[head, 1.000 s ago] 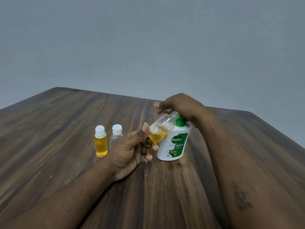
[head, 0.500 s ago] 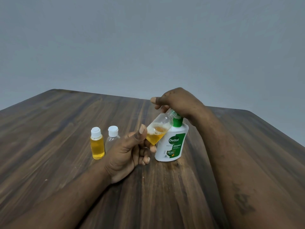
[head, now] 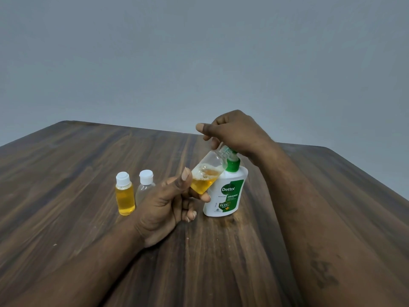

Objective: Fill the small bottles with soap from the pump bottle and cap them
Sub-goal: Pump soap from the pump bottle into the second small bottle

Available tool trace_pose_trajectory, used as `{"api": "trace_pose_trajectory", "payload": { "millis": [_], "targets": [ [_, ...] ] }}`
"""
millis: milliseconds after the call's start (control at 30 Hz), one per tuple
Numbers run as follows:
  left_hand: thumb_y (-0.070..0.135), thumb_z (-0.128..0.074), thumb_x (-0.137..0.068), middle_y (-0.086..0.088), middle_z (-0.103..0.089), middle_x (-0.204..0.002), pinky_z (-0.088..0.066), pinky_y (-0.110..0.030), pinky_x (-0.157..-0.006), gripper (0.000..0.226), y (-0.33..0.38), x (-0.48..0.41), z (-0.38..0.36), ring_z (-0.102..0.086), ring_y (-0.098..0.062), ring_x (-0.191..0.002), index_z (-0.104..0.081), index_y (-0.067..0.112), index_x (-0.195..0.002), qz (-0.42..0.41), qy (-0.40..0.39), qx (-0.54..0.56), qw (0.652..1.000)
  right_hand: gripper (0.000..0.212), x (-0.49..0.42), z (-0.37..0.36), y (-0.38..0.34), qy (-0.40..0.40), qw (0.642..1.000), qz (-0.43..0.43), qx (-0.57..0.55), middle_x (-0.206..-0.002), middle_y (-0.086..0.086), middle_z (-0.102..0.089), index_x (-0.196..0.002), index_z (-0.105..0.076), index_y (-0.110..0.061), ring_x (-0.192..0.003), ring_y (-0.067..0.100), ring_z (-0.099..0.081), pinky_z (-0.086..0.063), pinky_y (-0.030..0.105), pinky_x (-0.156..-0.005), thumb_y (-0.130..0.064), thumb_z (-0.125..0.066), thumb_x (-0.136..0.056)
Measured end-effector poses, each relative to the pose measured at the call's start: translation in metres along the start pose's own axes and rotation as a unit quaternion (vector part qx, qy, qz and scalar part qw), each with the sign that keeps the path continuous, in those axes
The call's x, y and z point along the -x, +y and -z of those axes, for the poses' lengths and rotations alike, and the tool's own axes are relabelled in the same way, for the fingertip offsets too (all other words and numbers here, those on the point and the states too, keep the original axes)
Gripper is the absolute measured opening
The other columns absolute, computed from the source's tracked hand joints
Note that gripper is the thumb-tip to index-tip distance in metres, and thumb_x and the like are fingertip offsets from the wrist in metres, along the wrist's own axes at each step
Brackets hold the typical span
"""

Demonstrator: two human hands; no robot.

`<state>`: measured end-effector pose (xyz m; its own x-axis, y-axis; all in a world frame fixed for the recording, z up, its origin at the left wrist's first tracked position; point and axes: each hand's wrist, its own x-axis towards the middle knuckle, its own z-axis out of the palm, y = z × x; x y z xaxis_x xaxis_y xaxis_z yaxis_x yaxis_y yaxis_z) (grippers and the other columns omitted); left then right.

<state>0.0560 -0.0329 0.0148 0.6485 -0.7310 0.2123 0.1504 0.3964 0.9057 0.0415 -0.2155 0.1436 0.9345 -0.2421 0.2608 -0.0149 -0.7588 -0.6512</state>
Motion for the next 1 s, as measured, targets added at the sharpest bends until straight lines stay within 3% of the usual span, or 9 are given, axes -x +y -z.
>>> {"api": "trace_pose_trajectory", "payload": {
  "millis": [133,233,300,367,433,533,633,800,1000],
  "targets": [
    [0.069,-0.078,-0.073,-0.014,-0.074,-0.098,-0.045,-0.026,-0.053,0.054,0.001,0.001,-0.004,-0.053,-0.016,-0.055,-0.079,0.02,-0.095,-0.038,0.016,-0.052,0.998,0.048,0.0,0.002,0.001,0.016,1.0,-0.006,-0.011,-0.063,-0.009,-0.067,-0.081,-0.081,-0.016,-0.071,0.012,-0.064,-0.045,0.029,-0.067,-0.06,-0.066,-0.093],
    [0.051,-0.075,-0.084,-0.011,-0.077,-0.097,-0.047,-0.029,-0.052,0.041,0.002,0.003,-0.011,-0.057,-0.018,-0.054,-0.076,0.022,-0.113,-0.087,0.06,-0.162,0.981,0.049,0.0,0.004,0.003,0.018,0.999,-0.018,-0.027,-0.057,-0.009,-0.058,-0.075,-0.081,-0.018,-0.062,0.013,-0.056,-0.042,0.029,-0.063,-0.062,-0.067,-0.092],
    [0.047,-0.076,-0.088,-0.004,-0.076,-0.085,-0.053,-0.034,-0.054,0.039,0.002,0.005,-0.014,-0.064,-0.018,-0.056,-0.071,0.027,-0.121,-0.128,0.091,-0.273,0.949,0.048,0.0,0.005,0.002,0.012,0.999,-0.025,-0.018,-0.056,-0.009,-0.054,-0.075,-0.081,-0.018,-0.058,0.011,-0.051,-0.038,0.028,-0.06,-0.06,-0.067,-0.093],
    [0.054,-0.072,-0.088,0.002,-0.069,-0.071,-0.056,-0.035,-0.058,0.04,-0.001,0.007,-0.013,-0.067,-0.017,-0.06,-0.064,0.036,-0.124,-0.175,0.122,-0.392,0.895,0.048,0.002,0.006,0.001,0.007,1.0,-0.029,-0.006,-0.062,-0.008,-0.054,-0.076,-0.081,-0.018,-0.06,0.01,-0.05,-0.037,0.028,-0.06,-0.06,-0.066,-0.094],
    [0.061,-0.067,-0.09,0.01,-0.064,-0.067,-0.051,-0.023,-0.058,0.046,-0.004,0.007,-0.012,-0.067,-0.01,-0.067,-0.06,0.037,-0.128,-0.21,0.148,-0.463,0.848,0.048,0.004,0.005,-0.001,0.008,1.0,-0.029,0.004,-0.068,-0.007,-0.055,-0.077,-0.081,-0.018,-0.064,0.01,-0.051,-0.037,0.029,-0.062,-0.06,-0.066,-0.093],
    [0.063,-0.062,-0.092,0.025,-0.058,-0.076,-0.042,-0.005,-0.064,0.055,-0.006,0.005,-0.015,-0.061,0.007,-0.078,-0.064,0.026,-0.132,-0.233,0.174,-0.496,0.818,0.051,0.003,0.002,-0.002,0.019,0.999,-0.035,0.017,-0.074,-0.007,-0.058,-0.075,-0.081,-0.018,-0.067,0.01,-0.053,-0.038,0.03,-0.063,-0.061,-0.062,-0.096],
    [0.067,-0.056,-0.093,0.024,-0.059,-0.09,-0.041,-0.006,-0.067,0.057,-0.007,0.005,-0.016,-0.059,0.005,-0.085,-0.066,0.023,-0.127,-0.248,0.191,-0.508,0.803,0.053,0.001,0.001,-0.001,0.037,0.997,-0.054,0.031,-0.079,-0.004,-0.062,-0.073,-0.08,-0.02,-0.068,0.013,-0.055,-0.037,0.03,-0.063,-0.056,-0.055,-0.101],
    [0.059,-0.059,-0.095,0.031,-0.047,-0.087,-0.035,-0.002,-0.067,0.048,-0.005,0.004,-0.017,-0.053,0.01,-0.082,-0.067,0.018,-0.12,-0.283,0.225,-0.511,0.78,0.053,0.0,0.002,0.0,0.043,0.995,-0.082,0.032,-0.07,-0.006,-0.062,-0.073,-0.079,-0.017,-0.062,0.013,-0.05,-0.033,0.029,-0.059,-0.046,-0.049,-0.106],
    [0.06,-0.059,-0.096,0.033,-0.045,-0.092,-0.036,-0.001,-0.07,0.051,-0.006,0.003,-0.016,-0.052,0.012,-0.085,-0.063,0.021,-0.129,-0.269,0.215,-0.521,0.781,0.066,0.0,0.012,0.001,0.01,0.995,-0.091,0.042,-0.079,0.002,-0.065,-0.079,-0.08,-0.015,-0.058,0.015,-0.048,-0.035,0.03,-0.058,-0.061,-0.04,-0.105]
  ]
}}
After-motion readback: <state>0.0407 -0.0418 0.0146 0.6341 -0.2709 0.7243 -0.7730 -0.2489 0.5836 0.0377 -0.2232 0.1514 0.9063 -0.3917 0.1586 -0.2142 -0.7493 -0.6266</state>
